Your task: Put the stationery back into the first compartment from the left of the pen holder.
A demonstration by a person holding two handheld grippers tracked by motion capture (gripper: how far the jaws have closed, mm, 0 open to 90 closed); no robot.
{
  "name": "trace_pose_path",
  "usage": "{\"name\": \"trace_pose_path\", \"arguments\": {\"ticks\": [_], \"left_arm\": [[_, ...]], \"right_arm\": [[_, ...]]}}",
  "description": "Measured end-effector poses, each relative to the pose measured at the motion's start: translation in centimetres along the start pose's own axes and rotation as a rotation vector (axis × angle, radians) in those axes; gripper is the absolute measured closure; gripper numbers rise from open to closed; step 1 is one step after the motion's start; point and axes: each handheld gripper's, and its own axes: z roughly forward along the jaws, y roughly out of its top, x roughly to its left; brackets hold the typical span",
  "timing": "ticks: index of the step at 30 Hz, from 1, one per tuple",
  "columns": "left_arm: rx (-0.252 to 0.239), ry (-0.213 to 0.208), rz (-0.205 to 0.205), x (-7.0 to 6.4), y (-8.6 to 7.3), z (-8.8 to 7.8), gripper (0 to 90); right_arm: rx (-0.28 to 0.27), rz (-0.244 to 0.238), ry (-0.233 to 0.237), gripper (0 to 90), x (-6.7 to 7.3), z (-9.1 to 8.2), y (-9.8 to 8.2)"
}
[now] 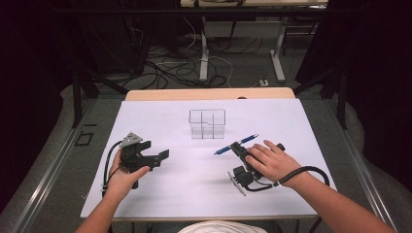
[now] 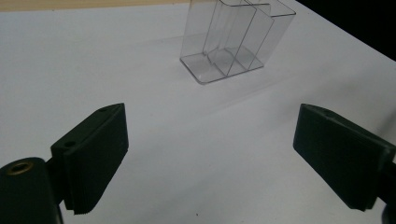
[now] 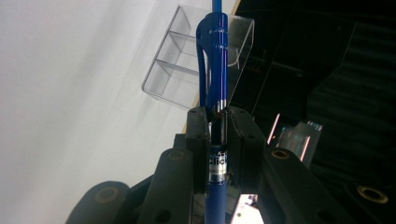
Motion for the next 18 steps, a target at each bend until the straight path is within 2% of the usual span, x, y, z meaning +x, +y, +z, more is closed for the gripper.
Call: {"name": "trace_pose_path", "arguments": {"ticks": [1,2,4,6,8,9,11,18], "left_arm": [[0.0,0.0,0.008,-0.1,0.0,0.0,12.9],[0.0,0.0,0.017,-0.2,0.1,0.1,12.9],[0.003,-0.007,0.022,-0.5,0.3,0.1,15.4],[-0.003,-0.016,0.037,-0.8,0.5,0.2,15.5],[-0.008,-0.018,0.068,-1.1,0.8,0.2,15.6],[-0.004,-0.021,0.074,-1.3,0.9,0.3,15.9],[0.001,-0.027,0.087,-1.7,1.2,0.4,16.5],[-0.001,-0.05,0.141,-3.0,2.1,0.8,22.8]], "right_arm": [[-0.012,-0.053,-0.018,79.4,0.0,0.2,0.2],[-0.012,-0.053,-0.018,79.4,0.0,0.2,0.2],[-0.026,-0.112,-0.036,79.5,-0.1,0.4,0.7],[-0.031,-0.119,-0.025,79.4,-0.2,0.5,0.8],[-0.043,-0.149,-0.036,79.4,-0.4,0.6,1.2],[-0.043,-0.148,-0.033,79.4,-0.4,0.7,1.3],[-0.055,-0.179,-0.037,79.4,-0.7,0.8,1.5],[-0.071,-0.22,-0.064,79.4,-1.4,0.9,2.3]]}}
